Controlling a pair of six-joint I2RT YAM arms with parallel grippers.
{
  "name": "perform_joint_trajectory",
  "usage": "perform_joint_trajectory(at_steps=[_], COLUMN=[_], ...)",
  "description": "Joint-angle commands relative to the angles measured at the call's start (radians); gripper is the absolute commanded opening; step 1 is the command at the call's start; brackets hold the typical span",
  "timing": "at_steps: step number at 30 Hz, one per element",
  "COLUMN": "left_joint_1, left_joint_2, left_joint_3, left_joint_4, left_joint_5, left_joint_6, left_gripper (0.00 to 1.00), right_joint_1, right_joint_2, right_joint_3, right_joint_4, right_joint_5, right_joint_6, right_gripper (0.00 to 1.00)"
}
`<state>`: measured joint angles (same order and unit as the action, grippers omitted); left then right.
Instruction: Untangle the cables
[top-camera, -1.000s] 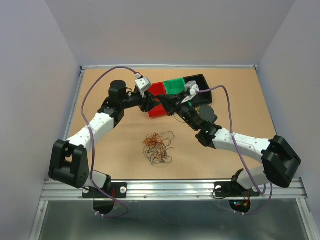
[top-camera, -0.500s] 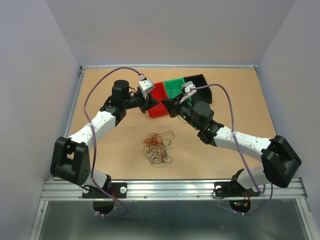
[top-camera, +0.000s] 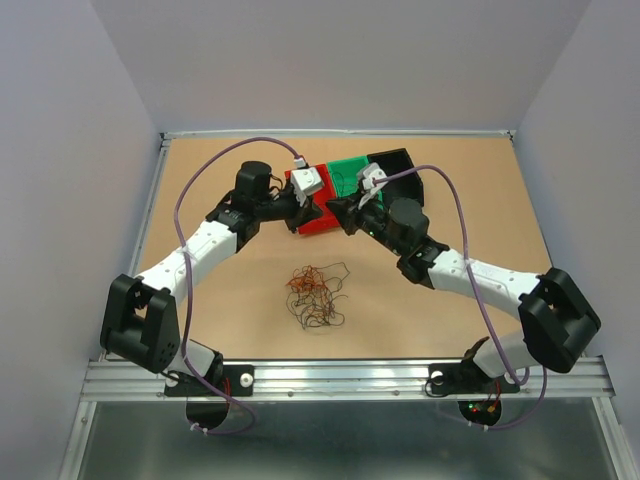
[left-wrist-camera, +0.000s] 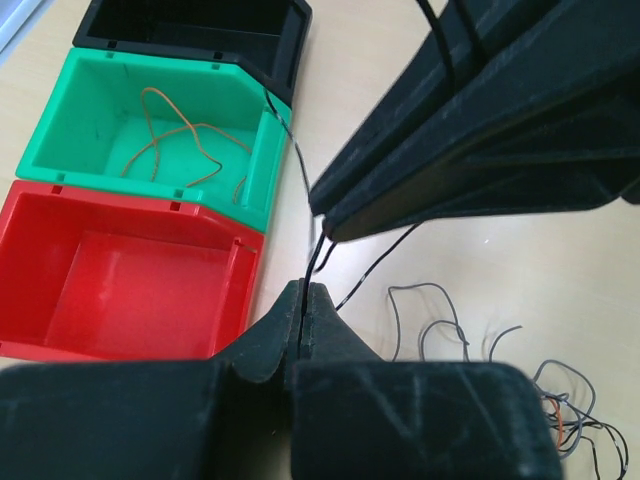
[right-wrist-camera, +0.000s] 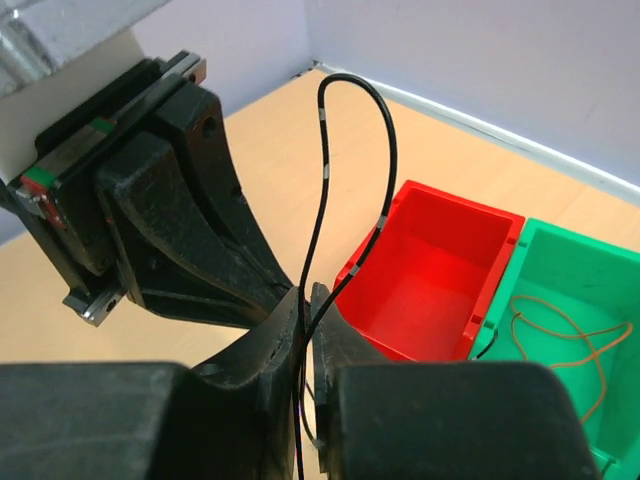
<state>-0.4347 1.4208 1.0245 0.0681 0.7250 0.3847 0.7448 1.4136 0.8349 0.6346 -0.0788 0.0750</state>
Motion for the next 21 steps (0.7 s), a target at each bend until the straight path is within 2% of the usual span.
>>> perform_joint_trajectory(at_steps=[1,12,21], left_joint_1=[-0.002,-0.006,-0.030], left_joint_2=[-0.036,-0.043,-0.057], left_joint_3=[0.052,0.063,0.068], left_joint_4=[-0.007,-0.034,-0.065], left_joint_5=[-0.012,-0.006,-0.004], left_joint_6=[0.022,0.032,0.051], left_gripper=[0.00,0.00,0.00], right_joint_1=[-0.001,-0.001,-0.001], right_joint_2=[0.018,-0.007,0.042], right_joint_3=[0.001,-0.037,-0.005], right_joint_4=[0.028,0.027,0.025], right_joint_5=[-0.059,-0.049,-0.038], right_joint_6=[-0.041,-0.067,-0.101], right_gripper=[0.13,0.32,0.38])
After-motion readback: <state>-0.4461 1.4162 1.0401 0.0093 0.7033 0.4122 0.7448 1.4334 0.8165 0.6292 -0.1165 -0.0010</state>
